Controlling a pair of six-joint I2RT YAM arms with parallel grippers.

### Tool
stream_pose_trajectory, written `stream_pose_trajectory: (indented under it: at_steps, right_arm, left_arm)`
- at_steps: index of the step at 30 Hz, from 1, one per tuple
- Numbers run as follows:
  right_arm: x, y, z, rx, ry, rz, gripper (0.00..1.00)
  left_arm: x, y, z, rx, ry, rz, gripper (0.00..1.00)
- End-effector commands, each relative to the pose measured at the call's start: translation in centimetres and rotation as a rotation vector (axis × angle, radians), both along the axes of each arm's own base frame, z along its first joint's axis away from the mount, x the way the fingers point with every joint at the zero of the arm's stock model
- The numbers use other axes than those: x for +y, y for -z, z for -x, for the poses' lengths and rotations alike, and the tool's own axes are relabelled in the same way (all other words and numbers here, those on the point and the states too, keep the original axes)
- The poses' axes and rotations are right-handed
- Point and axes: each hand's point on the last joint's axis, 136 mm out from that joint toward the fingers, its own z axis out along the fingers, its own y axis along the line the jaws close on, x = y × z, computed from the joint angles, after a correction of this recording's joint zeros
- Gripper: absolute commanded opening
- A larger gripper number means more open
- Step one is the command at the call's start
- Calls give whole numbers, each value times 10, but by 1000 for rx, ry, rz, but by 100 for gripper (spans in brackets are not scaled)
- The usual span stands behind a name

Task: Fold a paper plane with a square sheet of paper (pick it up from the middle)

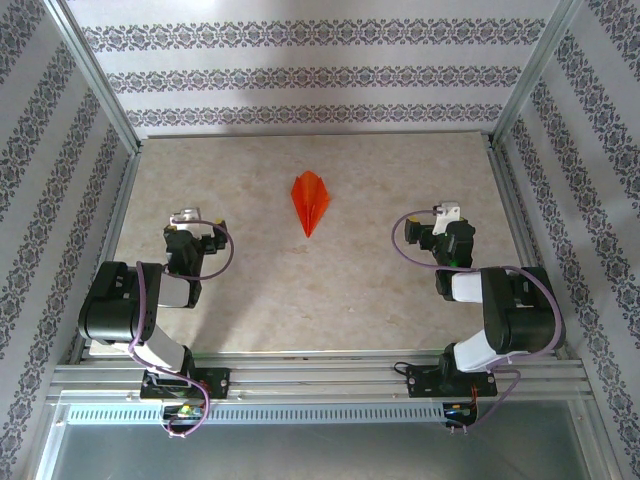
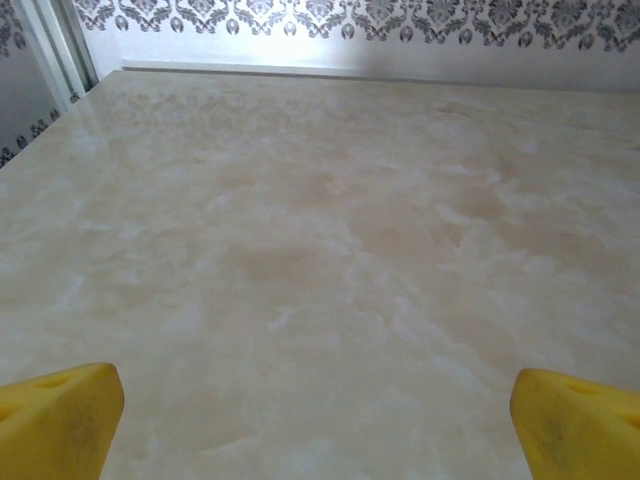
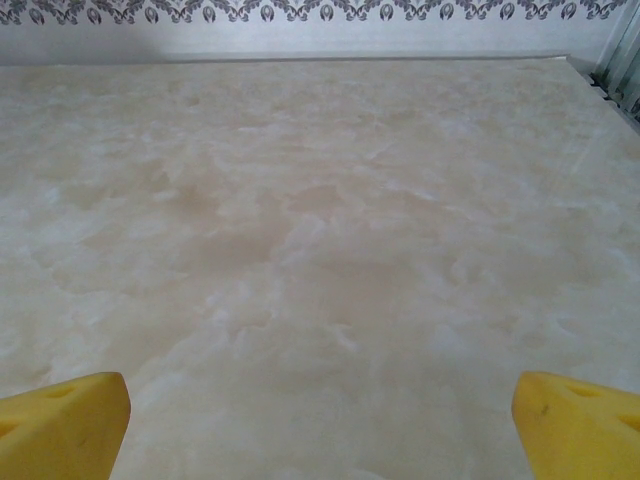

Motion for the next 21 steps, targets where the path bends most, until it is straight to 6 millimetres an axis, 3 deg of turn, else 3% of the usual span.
stream_pose_trajectory:
  at_steps: [1, 6, 21]
  right_arm:
    - [2, -12, -7, -42, 5, -1, 98]
    - [1, -12, -7, -41, 6, -1, 98]
    - [2, -12, -7, -42, 6, -2, 98]
  left_arm:
    - [-12, 0, -3, 4, 69, -28, 99]
    - [4, 0, -3, 13, -34, -24, 99]
    - [-2, 2, -7, 36, -11, -43, 99]
